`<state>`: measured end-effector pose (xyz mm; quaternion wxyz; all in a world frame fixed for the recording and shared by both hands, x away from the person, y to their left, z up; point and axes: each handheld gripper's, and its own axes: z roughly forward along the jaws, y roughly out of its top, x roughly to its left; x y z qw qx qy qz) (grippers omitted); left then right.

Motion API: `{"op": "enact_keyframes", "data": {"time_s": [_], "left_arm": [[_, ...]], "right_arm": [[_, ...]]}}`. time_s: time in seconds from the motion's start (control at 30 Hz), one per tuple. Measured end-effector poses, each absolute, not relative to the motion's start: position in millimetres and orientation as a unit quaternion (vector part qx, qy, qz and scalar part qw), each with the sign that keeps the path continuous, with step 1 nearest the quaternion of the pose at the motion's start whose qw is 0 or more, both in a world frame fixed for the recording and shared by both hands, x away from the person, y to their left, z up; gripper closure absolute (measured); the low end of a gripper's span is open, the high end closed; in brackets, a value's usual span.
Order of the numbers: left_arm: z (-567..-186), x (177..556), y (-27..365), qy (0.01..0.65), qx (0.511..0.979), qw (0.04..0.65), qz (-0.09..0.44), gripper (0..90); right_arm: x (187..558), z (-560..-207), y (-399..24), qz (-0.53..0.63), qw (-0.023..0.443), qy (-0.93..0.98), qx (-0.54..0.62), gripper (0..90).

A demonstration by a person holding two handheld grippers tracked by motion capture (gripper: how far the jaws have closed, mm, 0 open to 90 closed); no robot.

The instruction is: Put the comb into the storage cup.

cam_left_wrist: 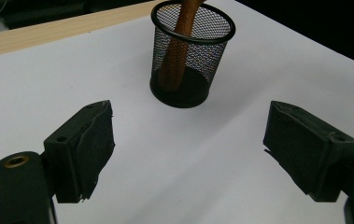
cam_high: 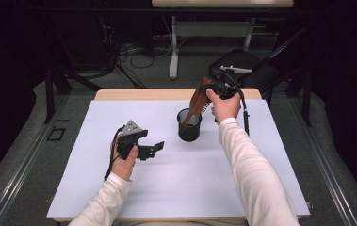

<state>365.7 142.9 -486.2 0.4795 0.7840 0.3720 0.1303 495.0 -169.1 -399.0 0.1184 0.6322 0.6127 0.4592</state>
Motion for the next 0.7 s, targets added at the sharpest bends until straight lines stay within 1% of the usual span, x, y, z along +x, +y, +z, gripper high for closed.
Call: {"op": "enact_keyframes", "data": {"time_s": [0.7], "left_arm": [[-486.5, 365.8, 142.3, 0.372, 0.784, 0.479, 0.13, 16.0]], "right_arm": [[495.2, -407.8, -172.2, 0.459, 0.115, 0.608, 0.637, 48.9]]}}
